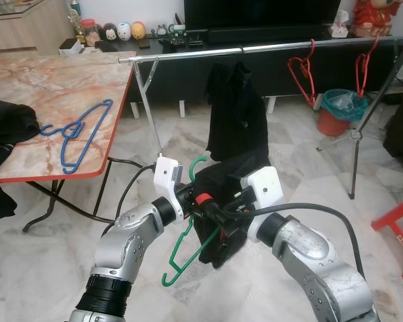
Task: Hang hanger
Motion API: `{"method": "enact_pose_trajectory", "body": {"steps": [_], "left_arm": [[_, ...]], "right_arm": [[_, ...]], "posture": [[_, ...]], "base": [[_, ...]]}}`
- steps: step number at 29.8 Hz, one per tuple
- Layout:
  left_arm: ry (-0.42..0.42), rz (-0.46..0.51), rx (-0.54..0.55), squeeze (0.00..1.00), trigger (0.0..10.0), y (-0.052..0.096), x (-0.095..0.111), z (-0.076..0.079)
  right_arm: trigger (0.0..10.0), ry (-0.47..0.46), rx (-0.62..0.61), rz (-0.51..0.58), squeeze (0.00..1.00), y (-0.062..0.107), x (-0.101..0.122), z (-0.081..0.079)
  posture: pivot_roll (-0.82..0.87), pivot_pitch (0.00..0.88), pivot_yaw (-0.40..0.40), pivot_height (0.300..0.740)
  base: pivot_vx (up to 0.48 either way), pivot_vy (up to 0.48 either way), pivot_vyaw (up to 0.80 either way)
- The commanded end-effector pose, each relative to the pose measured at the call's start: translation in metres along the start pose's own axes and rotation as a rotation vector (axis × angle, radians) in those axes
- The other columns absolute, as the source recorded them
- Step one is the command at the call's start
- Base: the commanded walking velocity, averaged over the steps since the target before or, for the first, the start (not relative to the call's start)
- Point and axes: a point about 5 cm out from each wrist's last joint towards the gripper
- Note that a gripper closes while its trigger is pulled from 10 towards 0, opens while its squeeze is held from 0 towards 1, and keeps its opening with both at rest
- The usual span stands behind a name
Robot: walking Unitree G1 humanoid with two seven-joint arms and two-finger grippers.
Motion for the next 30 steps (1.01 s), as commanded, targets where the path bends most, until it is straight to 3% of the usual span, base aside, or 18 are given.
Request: {"method": "enact_pose_trajectory", "body": {"steps": [1,4,8,13,17,22,23,25,30], "left_arm": [[-0.077,0.116,0.015,0.00,10.0,0.004,0.028,-0.005],[-0.096,0.091,0.005,0.00,10.0,0.005,0.026,-0.007],[-0.095,0.080,0.008,0.00,10.0,0.006,0.023,-0.007],[-0.089,0.061,-0.033,0.00,10.0,0.007,0.019,-0.002],[-0.090,0.060,-0.038,0.00,10.0,0.008,0.019,-0.002],[-0.092,0.071,-0.039,0.00,10.0,0.008,0.021,-0.003],[-0.097,0.071,-0.059,0.00,10.0,0.009,0.022,-0.002],[-0.097,0.071,-0.059,0.00,10.0,0.009,0.022,-0.002],[-0.119,0.024,-0.149,0.00,10.0,0.014,0.017,0.003]], "right_arm": [[10.0,-0.020,0.084,-0.083,0.00,0.002,-0.016,-0.007],[10.0,0.029,0.091,-0.121,0.00,0.012,-0.017,0.005],[10.0,0.003,0.079,-0.151,0.00,0.017,-0.022,0.010],[10.0,-0.046,-0.081,-0.188,0.00,0.019,-0.035,0.030],[10.0,-0.063,-0.085,-0.169,0.00,0.017,-0.033,0.031],[10.0,-0.019,0.026,-0.130,0.00,0.016,-0.025,0.021],[10.0,0.027,0.087,-0.118,0.00,0.021,-0.021,0.018],[10.0,0.027,0.087,-0.118,0.00,0.021,-0.021,0.018],[10.0,0.167,0.197,-0.127,0.00,0.040,-0.011,0.025]], "posture": [[-0.01,0.039,0.023,0.740],[-0.01,0.039,0.022,0.740],[-0.02,0.037,0.022,0.740],[-0.01,0.041,0.025,0.740],[-0.01,0.041,0.026,0.740],[-0.01,0.041,0.026,0.740],[-0.01,0.041,0.026,0.740],[-0.01,0.041,0.026,0.740],[-0.02,0.034,0.028,0.740]], "base": [[0.000,0.000,0.00],[0.000,0.000,0.00],[0.000,0.000,0.00],[0.000,0.000,0.00],[0.000,0.000,0.00],[0.000,0.000,0.00],[0.000,0.000,0.00],[0.000,0.000,0.00],[0.000,0.000,0.00]]}}
Point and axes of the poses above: a point about 5 cm out from each wrist's last joint towards the gripper, its own y axis pointing back from the gripper into the wrist, its own x axis along the axis of the wrist's last joint, z = x × y, and after that the axes turned 9 degrees about -y, right-handed
